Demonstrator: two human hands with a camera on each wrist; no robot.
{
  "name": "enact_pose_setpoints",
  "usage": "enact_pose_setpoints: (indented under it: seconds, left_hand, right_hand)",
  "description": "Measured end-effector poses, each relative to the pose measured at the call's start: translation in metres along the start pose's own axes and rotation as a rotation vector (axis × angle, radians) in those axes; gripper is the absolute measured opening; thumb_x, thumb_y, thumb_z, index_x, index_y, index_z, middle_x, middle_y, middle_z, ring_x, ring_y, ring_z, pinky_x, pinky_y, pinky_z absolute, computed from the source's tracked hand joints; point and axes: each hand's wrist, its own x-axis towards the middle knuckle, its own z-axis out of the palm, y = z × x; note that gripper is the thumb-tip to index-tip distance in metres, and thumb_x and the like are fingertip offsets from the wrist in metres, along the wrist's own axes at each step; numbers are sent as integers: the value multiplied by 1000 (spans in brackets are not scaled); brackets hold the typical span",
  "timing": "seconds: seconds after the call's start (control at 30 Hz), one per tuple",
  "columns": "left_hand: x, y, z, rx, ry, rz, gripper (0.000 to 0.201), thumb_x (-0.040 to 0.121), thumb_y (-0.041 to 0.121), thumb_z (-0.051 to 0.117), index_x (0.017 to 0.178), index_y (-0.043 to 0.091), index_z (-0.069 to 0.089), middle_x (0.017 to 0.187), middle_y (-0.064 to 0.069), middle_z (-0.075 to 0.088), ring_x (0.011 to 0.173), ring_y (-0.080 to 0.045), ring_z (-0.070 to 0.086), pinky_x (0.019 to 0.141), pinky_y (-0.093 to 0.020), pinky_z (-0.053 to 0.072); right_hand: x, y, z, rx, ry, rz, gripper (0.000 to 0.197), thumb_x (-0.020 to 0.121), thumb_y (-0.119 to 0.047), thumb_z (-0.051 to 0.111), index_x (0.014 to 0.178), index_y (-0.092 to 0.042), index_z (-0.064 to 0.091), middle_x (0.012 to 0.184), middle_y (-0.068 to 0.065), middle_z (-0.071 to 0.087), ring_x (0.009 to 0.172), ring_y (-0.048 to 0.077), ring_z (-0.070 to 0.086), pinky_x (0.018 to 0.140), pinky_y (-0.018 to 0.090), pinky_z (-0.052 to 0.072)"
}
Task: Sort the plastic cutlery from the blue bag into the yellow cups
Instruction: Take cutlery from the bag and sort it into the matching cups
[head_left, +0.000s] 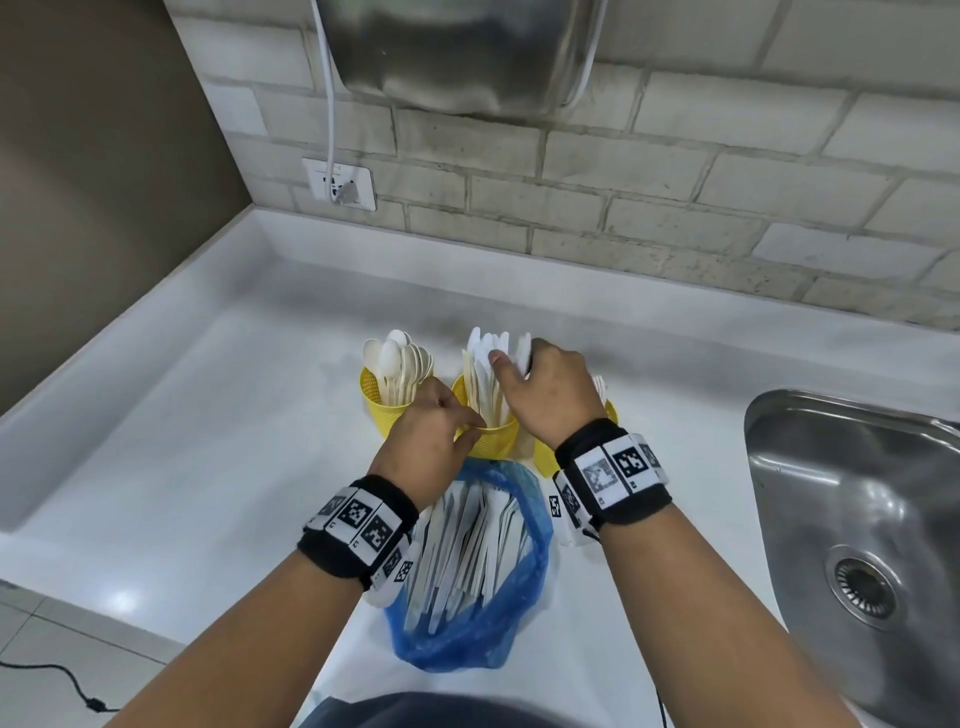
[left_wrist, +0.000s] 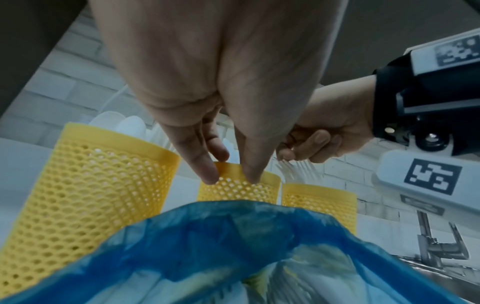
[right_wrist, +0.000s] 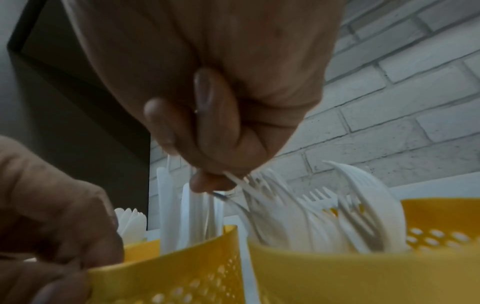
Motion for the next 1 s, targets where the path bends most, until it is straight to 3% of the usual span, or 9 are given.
enact_pose_setpoints:
  seconds: [0.1,0.17,0.33,0.47,0.53,0.6,0.7,0.8,1.0]
  left_hand:
    - [0,-3,1,-9,1,3,18,95,17,72,110,17,79,105,2,44,88,-13,54,85,-20,42]
    - [1,-5,2,-8,6,6,18,94,18,72,110,17,80,105,2,45,88,-13,54,86,-21,44]
    - [0,-7,0,-42,6,-11,21,93,23,73,114,18,76,109,4,47,86,-14,58,89,-35,55]
    - [-5,-8,-8,-63,77,-14,30,92,24,74,121,21,69,116,3,48,94,-15,61,87,-37,58]
    - [-5,-4,-15,-55,144,16,40,91,24,74,129,19,63,125,1,48,105,-16,60,92,-38,56]
    - [2,2,-21,-1,187,106,56,90,27,73,141,15,53,143,-4,47,128,-20,52,109,-39,47]
    - [24,17,-26,116,93,218,77,95,38,66,159,13,29,168,-7,23,152,-24,27,124,-35,24]
    - [55,26,-19,247,18,244,84,99,48,54,163,10,15,172,-10,7,158,-26,12,128,-38,15]
    - [86,25,-5,422,-227,243,75,106,52,38,162,7,18,170,-14,16,157,-28,16,128,-40,14]
  right_hand:
    - [-5,3,-4,-23,2,47,47,95,-58,57,100,-12,57,90,9,65,82,30,60,70,33,46]
    - [-8,5,-10,-5,44,29,43,94,-57,59,105,-14,58,87,7,66,82,28,62,71,33,47]
    - [-24,6,-29,63,155,-56,19,94,-39,63,94,-20,60,58,-3,60,61,13,60,60,25,41]
    - [-47,13,-37,132,188,-81,11,93,-27,65,85,-21,61,53,-5,55,56,10,56,56,12,37]
    - [-58,16,-35,146,191,-86,11,92,-24,65,82,-21,61,53,-5,54,59,11,56,56,12,38]
    - [-66,18,-31,147,173,-88,12,92,-21,65,80,-21,62,53,-5,55,61,10,57,57,11,38]
    - [-74,18,-24,161,121,-81,11,91,-17,64,80,-20,64,55,-6,56,63,8,57,56,10,38]
    - [-80,17,-19,169,76,-89,12,90,-15,64,79,-19,63,56,-7,56,64,7,57,55,11,38]
    - [-91,24,-18,138,30,-97,15,90,-16,63,77,-23,60,53,-10,53,59,4,56,54,12,38]
